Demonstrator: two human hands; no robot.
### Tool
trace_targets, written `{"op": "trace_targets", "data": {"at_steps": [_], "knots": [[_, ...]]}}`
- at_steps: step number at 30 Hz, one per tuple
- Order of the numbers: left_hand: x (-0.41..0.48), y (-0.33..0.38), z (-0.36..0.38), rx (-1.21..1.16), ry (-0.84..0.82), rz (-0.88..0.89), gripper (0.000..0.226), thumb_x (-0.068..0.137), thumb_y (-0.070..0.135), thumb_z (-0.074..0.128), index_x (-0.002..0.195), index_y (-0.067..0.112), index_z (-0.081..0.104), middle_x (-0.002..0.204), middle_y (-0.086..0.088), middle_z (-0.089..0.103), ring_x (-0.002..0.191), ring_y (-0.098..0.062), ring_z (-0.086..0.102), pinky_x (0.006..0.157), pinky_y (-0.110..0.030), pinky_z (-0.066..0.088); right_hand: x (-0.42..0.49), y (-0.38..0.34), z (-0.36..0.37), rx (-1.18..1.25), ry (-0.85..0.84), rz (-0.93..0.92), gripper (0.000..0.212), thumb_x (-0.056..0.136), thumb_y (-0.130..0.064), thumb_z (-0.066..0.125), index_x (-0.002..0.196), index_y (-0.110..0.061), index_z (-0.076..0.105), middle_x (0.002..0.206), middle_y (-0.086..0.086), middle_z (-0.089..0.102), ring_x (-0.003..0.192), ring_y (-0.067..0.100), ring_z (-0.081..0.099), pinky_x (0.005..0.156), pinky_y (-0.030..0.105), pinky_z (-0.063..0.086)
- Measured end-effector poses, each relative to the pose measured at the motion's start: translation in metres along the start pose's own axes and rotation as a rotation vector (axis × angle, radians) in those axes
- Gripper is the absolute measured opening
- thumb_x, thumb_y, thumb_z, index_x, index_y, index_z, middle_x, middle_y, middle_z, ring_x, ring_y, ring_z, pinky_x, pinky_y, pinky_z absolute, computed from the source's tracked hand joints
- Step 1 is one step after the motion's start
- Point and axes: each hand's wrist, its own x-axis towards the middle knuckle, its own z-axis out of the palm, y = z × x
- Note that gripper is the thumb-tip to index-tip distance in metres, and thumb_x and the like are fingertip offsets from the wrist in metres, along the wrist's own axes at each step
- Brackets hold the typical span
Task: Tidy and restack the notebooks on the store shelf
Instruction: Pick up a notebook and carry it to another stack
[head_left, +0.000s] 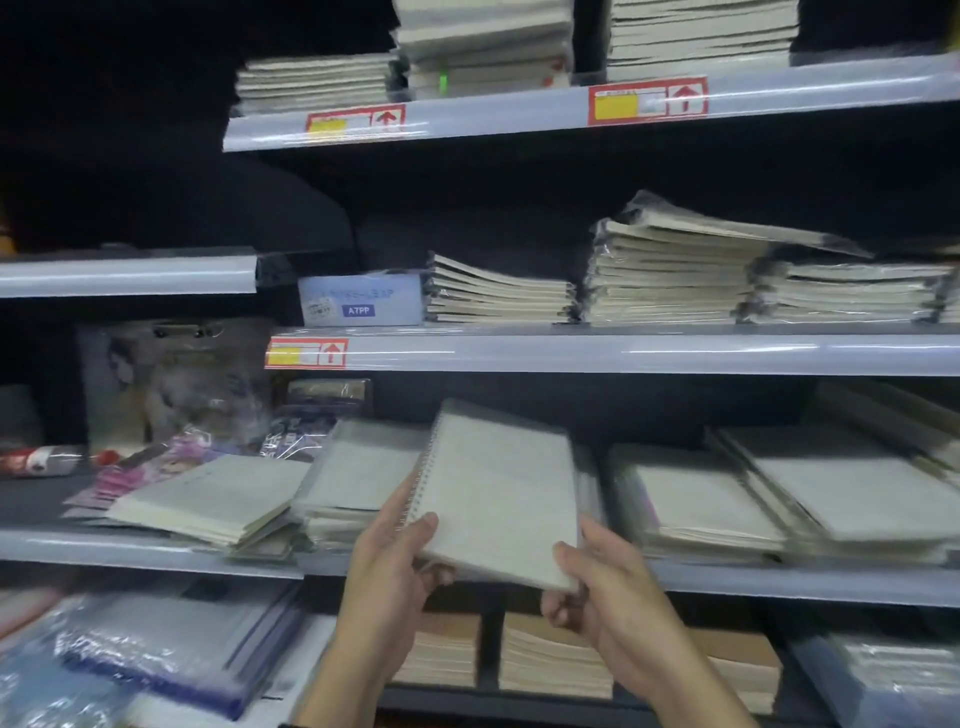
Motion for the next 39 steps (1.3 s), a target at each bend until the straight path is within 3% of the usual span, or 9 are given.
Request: {"op": "trace_targets", "data": {"at_steps": [7, 10, 13, 16, 19, 23, 27, 33, 39], "knots": [[0.044, 0.050, -0.064, 0.416, 0.109, 0.157, 0.035, 0.098, 0.000, 0.067, 0.119, 0.027, 0.075, 0.107, 0.004, 0.083, 0.086, -0.008, 0.075, 0.076, -0.023, 0.058, 0.041, -0.002, 0.074, -0.058, 0.009, -0.042, 0.025, 0.106, -0.006, 0.059, 0.126, -0.021, 0.063, 0.097, 0.010, 0.083, 0.072, 0.031, 0.078, 0.058, 0.031, 0.063], [0.067, 0.065, -0.081, 0.552, 0.214, 0.222, 0.029, 0.099, 0.008, 0.068, 0.122, 0.024, 0.074, 0.108, 0.009, 0.081, 0.085, -0.010, 0.075, 0.080, -0.039, 0.062, 0.063, -0.005, 0.104, -0.080, 0.012, -0.060, 0.016, 0.105, -0.007, 0.061, 0.109, -0.022, 0.063, 0.082, 0.002, 0.078, 0.079, 0.034, 0.081, 0.068, 0.037, 0.066], [0.086, 0.063, -0.098, 0.796, 0.284, 0.197, 0.048, 0.102, 0.021, 0.066, 0.148, 0.014, 0.058, 0.141, -0.002, 0.067, 0.124, -0.023, 0.067, 0.108, -0.041, 0.051, 0.090, 0.000, 0.120, -0.333, -0.019, -0.012, 0.025, 0.104, -0.014, 0.063, 0.126, -0.001, 0.061, 0.082, 0.015, 0.081, 0.083, 0.034, 0.081, 0.080, 0.045, 0.067], [0.092, 0.044, -0.111, 0.947, 0.285, 0.125, 0.052, 0.103, 0.030, 0.061, 0.154, 0.023, 0.052, 0.125, -0.012, 0.076, 0.105, -0.029, 0.074, 0.091, -0.036, 0.057, 0.097, 0.007, 0.124, -0.556, -0.100, 0.081, 0.033, 0.104, -0.016, 0.063, 0.134, -0.009, 0.052, 0.094, 0.026, 0.078, 0.066, 0.027, 0.080, 0.060, 0.033, 0.064], [0.097, 0.034, -0.116, 0.926, 0.320, 0.129, 0.050, 0.103, 0.032, 0.059, 0.153, 0.029, 0.053, 0.108, -0.013, 0.079, 0.084, -0.028, 0.073, 0.080, -0.039, 0.059, 0.097, 0.013, 0.124, -0.572, -0.131, 0.098, 0.028, 0.106, -0.017, 0.058, 0.133, -0.016, 0.051, 0.081, 0.019, 0.075, 0.060, 0.026, 0.077, 0.052, 0.031, 0.058], [0.098, 0.034, -0.110, 1.007, 0.381, 0.257, 0.043, 0.101, 0.023, 0.063, 0.144, 0.021, 0.063, 0.141, -0.005, 0.067, 0.124, -0.031, 0.064, 0.107, -0.045, 0.050, 0.096, 0.015, 0.122, -0.568, -0.129, 0.083, 0.035, 0.107, -0.021, 0.057, 0.141, -0.019, 0.048, 0.082, 0.024, 0.076, 0.061, 0.028, 0.076, 0.052, 0.032, 0.057], [0.077, 0.034, -0.088, 1.204, 0.475, 0.390, 0.031, 0.094, 0.024, 0.069, 0.122, 0.039, 0.069, 0.134, 0.008, 0.065, 0.126, -0.029, 0.052, 0.100, -0.052, 0.040, 0.088, 0.012, 0.110, -0.549, -0.093, 0.080, 0.069, 0.106, -0.023, 0.060, 0.165, -0.021, 0.024, 0.090, 0.026, 0.078, 0.061, 0.028, 0.077, 0.052, 0.032, 0.058], [0.036, 0.015, -0.049, 1.071, 0.275, 0.553, 0.022, 0.088, 0.028, 0.063, 0.101, 0.046, 0.064, 0.109, 0.024, 0.065, 0.109, -0.014, 0.060, 0.096, -0.050, 0.048, 0.063, -0.005, 0.077, -0.486, -0.016, -0.003, 0.051, 0.106, -0.022, 0.060, 0.154, -0.017, 0.042, 0.090, 0.026, 0.076, 0.058, 0.028, 0.074, 0.050, 0.032, 0.055], [-0.001, -0.026, 0.027, 0.941, -0.033, 0.469, 0.024, 0.088, 0.014, 0.067, 0.090, 0.038, 0.067, 0.091, 0.022, 0.069, 0.092, -0.001, 0.066, 0.082, -0.024, 0.054, 0.025, -0.023, 0.016, -0.323, 0.162, -0.129, 0.018, 0.107, -0.014, 0.058, 0.123, -0.018, 0.065, 0.071, 0.013, 0.072, 0.055, 0.028, 0.069, 0.047, 0.032, 0.052]]}}
